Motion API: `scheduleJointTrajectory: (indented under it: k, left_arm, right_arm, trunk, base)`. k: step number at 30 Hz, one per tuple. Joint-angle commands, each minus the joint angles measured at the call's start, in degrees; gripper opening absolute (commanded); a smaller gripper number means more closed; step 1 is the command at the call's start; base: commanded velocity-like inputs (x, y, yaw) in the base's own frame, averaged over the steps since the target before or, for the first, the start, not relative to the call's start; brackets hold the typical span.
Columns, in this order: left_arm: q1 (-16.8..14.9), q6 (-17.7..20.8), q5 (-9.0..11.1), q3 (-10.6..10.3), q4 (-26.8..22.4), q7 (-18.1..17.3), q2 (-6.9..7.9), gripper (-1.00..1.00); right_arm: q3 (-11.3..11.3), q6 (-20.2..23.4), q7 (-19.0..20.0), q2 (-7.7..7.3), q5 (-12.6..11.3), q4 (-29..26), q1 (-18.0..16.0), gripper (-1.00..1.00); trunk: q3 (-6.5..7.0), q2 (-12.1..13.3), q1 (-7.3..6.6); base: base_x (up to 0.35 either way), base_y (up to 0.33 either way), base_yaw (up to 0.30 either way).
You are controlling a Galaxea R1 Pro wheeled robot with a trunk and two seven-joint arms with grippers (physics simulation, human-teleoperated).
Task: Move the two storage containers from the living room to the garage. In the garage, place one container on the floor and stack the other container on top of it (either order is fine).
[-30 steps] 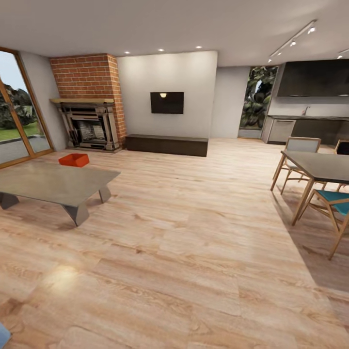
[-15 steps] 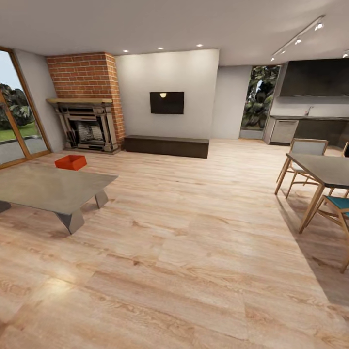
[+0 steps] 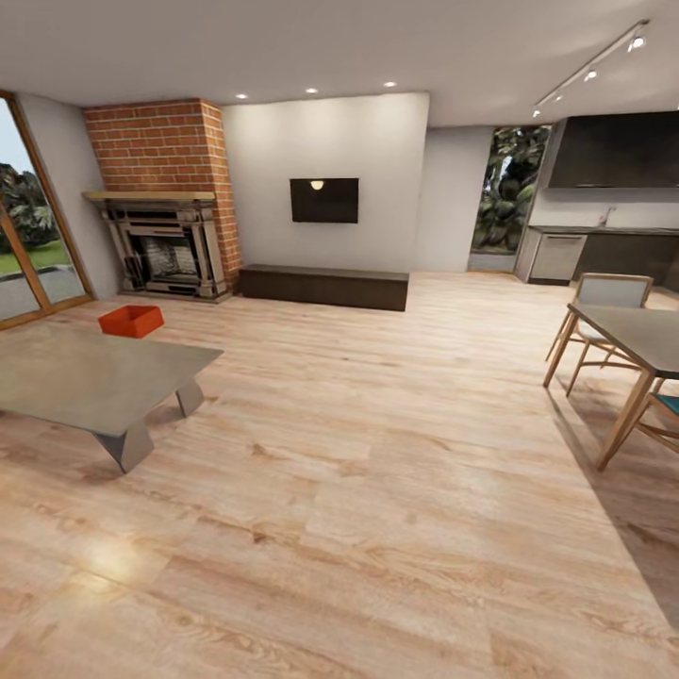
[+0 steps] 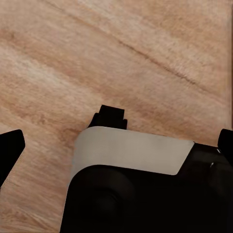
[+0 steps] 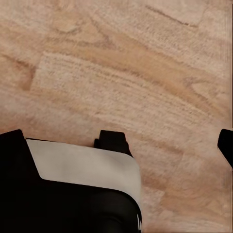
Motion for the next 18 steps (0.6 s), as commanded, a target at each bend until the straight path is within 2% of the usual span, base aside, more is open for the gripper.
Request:
scheduleJointTrajectory:
  k: [1,18]
  left_arm:
    - [0.0,0.2,0.3,0.0,0.0,0.2,-0.01,1.00]
    - [0.0,0.2,0.3,0.0,0.0,0.2,-0.09,1.00]
  right_arm:
    - [0.5,-0.3,-0.1,0.05,-0.5,0.2,-0.1,1.00]
    - [0.5,-0.3,0.1,0.14,-0.4,0.2,0.0,1.00]
  trunk:
    - [-0.05,0.0,0.03]
    - [-0.05,0.0,0.03]
  base:
    - [0.322,0.000,0.000]
    - [0.322,0.000,0.000]
